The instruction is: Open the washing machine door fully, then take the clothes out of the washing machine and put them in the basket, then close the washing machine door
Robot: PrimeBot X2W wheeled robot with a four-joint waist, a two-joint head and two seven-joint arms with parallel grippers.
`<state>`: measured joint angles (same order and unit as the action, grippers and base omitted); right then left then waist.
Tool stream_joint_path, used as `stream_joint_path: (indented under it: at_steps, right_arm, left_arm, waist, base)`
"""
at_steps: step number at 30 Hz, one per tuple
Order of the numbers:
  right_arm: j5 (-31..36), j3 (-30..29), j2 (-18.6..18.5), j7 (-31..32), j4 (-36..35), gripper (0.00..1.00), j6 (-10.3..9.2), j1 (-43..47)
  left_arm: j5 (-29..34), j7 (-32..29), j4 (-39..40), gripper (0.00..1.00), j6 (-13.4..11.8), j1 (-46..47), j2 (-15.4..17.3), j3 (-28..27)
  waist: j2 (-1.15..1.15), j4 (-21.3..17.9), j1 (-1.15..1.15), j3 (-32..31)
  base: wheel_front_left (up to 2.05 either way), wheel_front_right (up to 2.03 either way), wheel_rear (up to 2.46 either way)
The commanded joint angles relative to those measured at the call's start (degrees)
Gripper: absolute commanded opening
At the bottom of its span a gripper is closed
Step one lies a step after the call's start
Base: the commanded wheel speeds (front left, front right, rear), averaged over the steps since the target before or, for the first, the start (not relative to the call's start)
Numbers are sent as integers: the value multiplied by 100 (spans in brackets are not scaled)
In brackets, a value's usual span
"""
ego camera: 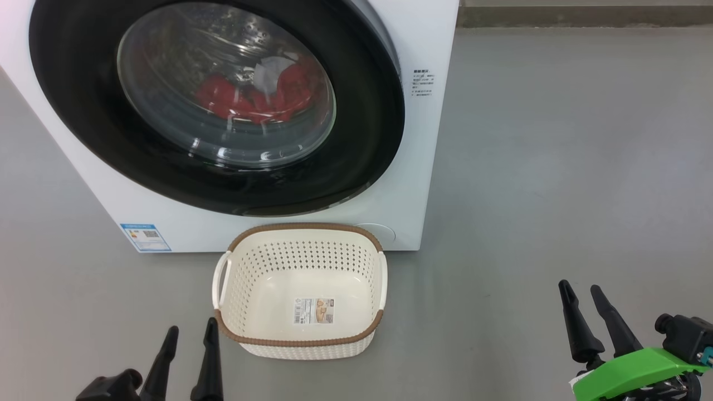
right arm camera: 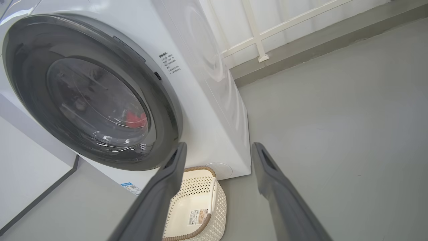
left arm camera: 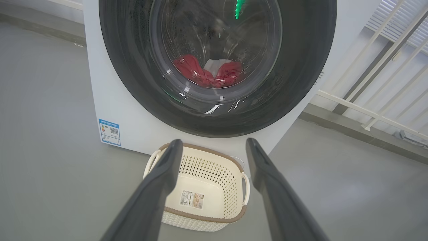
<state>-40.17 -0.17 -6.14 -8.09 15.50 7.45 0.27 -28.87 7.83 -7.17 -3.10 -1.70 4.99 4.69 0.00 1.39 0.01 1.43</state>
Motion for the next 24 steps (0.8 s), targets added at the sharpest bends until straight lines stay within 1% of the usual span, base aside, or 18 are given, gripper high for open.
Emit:
stream_joint_path:
  at_steps: [1,13,16,24]
  right_arm:
    - [195,70,-123,-85,-182,100,2,-17]
    - [850,49,-137,-271,-247,100,3,66]
    - [1088,-4,-125,-339,-283,100,3,87]
    - [1514,-148,-82,-474,-358,100,3,216]
  left_arm:
    - [212,107,204,100,-66,24,115,-103]
    - [961,294,299,100,-127,-31,152,-29]
    - [1246,363,325,100,-133,-39,159,0]
    - [1766,498,390,100,-144,-86,135,4]
  waist:
    - [0,-4,0,2]
    - [0,-19,0,30]
    - [0,-14,0,42]
    - [0,0,0,51]
  base:
    - [0,0,0]
    - [0,0,0]
    - [0,0,0]
    - [0,0,0]
